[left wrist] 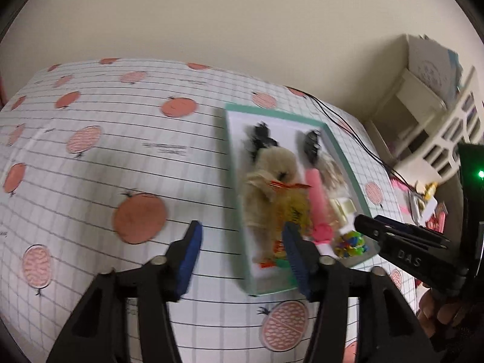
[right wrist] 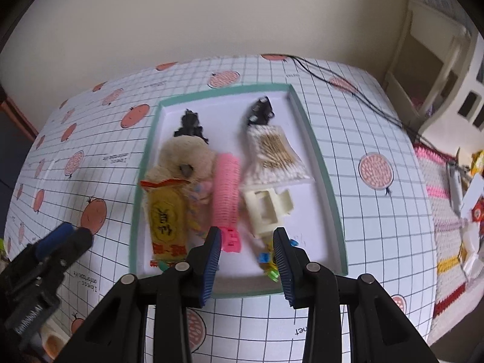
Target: Organize objects
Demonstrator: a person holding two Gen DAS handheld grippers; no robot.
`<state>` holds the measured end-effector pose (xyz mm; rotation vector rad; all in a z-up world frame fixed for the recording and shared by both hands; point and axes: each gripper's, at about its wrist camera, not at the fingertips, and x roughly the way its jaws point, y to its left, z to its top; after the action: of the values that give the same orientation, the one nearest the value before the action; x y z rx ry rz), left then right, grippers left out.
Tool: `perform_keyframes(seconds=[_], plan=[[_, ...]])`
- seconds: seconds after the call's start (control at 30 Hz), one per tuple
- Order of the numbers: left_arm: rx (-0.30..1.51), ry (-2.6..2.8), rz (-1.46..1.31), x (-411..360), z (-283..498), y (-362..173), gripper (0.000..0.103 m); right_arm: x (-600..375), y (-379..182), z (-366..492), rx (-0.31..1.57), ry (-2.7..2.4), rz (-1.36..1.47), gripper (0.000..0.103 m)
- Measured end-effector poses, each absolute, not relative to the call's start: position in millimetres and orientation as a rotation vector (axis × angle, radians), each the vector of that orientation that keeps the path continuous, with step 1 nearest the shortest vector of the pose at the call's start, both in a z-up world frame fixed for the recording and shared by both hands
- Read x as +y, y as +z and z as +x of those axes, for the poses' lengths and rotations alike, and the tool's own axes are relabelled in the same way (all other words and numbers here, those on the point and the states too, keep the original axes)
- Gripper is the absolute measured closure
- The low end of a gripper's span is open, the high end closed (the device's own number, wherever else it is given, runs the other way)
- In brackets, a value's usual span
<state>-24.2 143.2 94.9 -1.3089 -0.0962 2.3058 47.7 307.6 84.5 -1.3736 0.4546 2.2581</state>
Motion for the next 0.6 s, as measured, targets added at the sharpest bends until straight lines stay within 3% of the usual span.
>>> perform_keyframes(seconds=[0.23, 0.37, 0.47, 0.53, 0.6], plan=[[-0.164, 2.407, -1.274, 102, -30, 102, 0.013, 290, 94, 40, 0.411, 2.297, -1.332, 0.035], [-0.220, 2.462, -1.256, 80, -29, 103, 0.003, 283, 98, 37, 0.414, 2.312, -1.305, 0.026], [-0.218, 2.505, -1.248, 67, -29, 105, 0.000, 276, 100, 34, 0.393, 2.326, -1.298, 0.013], [-0.205, 2.529, -1.238, 60, -29, 107, 0.000, 268, 103, 32, 0.368, 2.354, -1.284, 0.000], [-0.215, 2.544, -1.228, 52, -30, 109, 0.000, 262, 106, 32, 0.361, 2.375, -1.265, 0.000]])
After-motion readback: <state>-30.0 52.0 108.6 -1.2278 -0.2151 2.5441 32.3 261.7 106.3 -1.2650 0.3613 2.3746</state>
